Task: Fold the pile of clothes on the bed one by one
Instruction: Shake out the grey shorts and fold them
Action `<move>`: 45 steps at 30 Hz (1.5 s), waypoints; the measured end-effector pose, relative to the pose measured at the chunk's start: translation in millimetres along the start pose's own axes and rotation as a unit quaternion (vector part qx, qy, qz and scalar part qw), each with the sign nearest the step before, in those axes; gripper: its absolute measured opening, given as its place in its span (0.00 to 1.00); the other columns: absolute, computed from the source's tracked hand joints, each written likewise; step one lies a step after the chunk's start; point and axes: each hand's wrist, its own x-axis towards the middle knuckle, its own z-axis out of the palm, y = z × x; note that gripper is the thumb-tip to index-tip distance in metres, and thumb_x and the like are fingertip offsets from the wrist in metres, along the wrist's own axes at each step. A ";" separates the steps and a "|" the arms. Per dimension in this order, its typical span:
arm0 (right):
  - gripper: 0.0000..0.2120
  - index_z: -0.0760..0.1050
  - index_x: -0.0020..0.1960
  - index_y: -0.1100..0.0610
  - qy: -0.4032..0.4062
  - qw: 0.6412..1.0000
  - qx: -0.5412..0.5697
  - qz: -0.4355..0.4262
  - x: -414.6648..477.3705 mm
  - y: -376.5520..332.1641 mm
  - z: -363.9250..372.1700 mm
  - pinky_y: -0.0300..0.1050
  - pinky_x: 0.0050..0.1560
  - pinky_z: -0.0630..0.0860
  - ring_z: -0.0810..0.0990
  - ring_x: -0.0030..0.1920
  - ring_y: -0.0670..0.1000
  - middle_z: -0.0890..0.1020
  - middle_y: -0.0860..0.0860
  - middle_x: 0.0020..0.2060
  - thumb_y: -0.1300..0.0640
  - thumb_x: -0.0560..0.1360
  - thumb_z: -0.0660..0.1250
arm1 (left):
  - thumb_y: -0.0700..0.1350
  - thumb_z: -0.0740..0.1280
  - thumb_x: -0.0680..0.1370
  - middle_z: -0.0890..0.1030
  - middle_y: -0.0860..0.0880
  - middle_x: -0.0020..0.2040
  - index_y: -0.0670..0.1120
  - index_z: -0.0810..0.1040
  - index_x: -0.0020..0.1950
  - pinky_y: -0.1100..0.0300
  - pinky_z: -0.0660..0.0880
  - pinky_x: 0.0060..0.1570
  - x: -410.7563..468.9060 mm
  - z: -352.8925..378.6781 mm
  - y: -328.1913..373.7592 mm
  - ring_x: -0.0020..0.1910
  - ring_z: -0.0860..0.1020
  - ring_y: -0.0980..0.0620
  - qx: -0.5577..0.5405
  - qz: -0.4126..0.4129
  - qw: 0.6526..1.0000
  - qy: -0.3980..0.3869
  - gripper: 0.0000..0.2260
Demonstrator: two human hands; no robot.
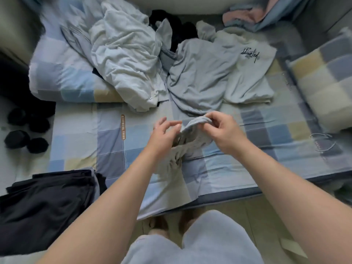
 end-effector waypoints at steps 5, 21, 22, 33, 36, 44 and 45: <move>0.12 0.79 0.45 0.65 -0.037 0.999 0.011 -0.035 -13.6 -80.7 -55.7 0.46 0.39 0.69 0.73 0.37 0.50 0.77 0.54 0.36 0.55 0.77 0.72 | 0.45 0.71 0.79 0.84 0.54 0.58 0.48 0.81 0.64 0.60 0.76 0.56 -58.3 -10.9 86.2 0.57 0.81 0.60 -0.003 0.047 0.976 -0.214 0.13; 0.15 0.73 0.35 0.51 -0.036 0.962 -0.235 -0.132 -12.1 -51.8 -261.2 0.50 0.37 0.70 0.74 0.35 0.55 0.77 0.49 0.29 0.68 0.73 0.66 | 0.39 0.66 0.79 0.84 0.39 0.50 0.41 0.83 0.51 0.47 0.79 0.53 -118.2 67.7 243.0 0.47 0.82 0.44 -0.038 0.150 0.984 0.091 0.07; 0.15 0.75 0.38 0.51 -0.050 0.973 -0.183 -0.131 -11.4 -52.8 -272.4 0.49 0.36 0.68 0.73 0.34 0.54 0.79 0.48 0.28 0.69 0.74 0.65 | 0.42 0.66 0.77 0.84 0.39 0.48 0.40 0.83 0.51 0.47 0.78 0.50 -115.7 69.2 245.6 0.46 0.80 0.44 0.016 0.155 0.979 0.131 0.08; 0.07 0.83 0.45 0.58 -0.089 0.945 -0.124 -0.288 -17.6 -154.5 -320.8 0.47 0.37 0.66 0.70 0.34 0.51 0.77 0.50 0.32 0.54 0.76 0.72 | 0.48 0.71 0.71 0.79 0.49 0.36 0.49 0.77 0.43 0.59 0.72 0.36 -104.4 160.5 298.1 0.36 0.75 0.52 0.259 0.306 0.911 0.095 0.05; 0.04 0.83 0.44 0.51 0.014 0.913 -0.260 -0.315 -10.9 -151.3 -354.9 0.43 0.40 0.71 0.76 0.38 0.49 0.81 0.46 0.33 0.57 0.77 0.71 | 0.43 0.69 0.75 0.78 0.53 0.37 0.52 0.74 0.41 0.59 0.69 0.32 -98.4 151.6 316.1 0.37 0.75 0.49 0.377 0.317 0.845 0.206 0.07; 0.07 0.84 0.50 0.53 0.181 0.889 -0.325 -0.268 4.9 -117.4 -433.1 0.50 0.46 0.78 0.81 0.44 0.57 0.84 0.52 0.38 0.57 0.78 0.67 | 0.38 0.62 0.72 0.78 0.48 0.47 0.51 0.74 0.43 0.55 0.73 0.44 -80.6 113.7 332.1 0.47 0.76 0.42 0.505 0.174 0.790 0.302 0.08; 0.07 0.83 0.50 0.52 0.193 0.885 -0.341 -0.251 6.2 -110.2 -441.4 0.51 0.46 0.78 0.81 0.45 0.58 0.84 0.54 0.40 0.58 0.78 0.66 | 0.38 0.62 0.72 0.79 0.47 0.45 0.50 0.74 0.41 0.54 0.74 0.44 -79.0 106.6 329.3 0.46 0.77 0.42 0.507 0.156 0.792 0.303 0.07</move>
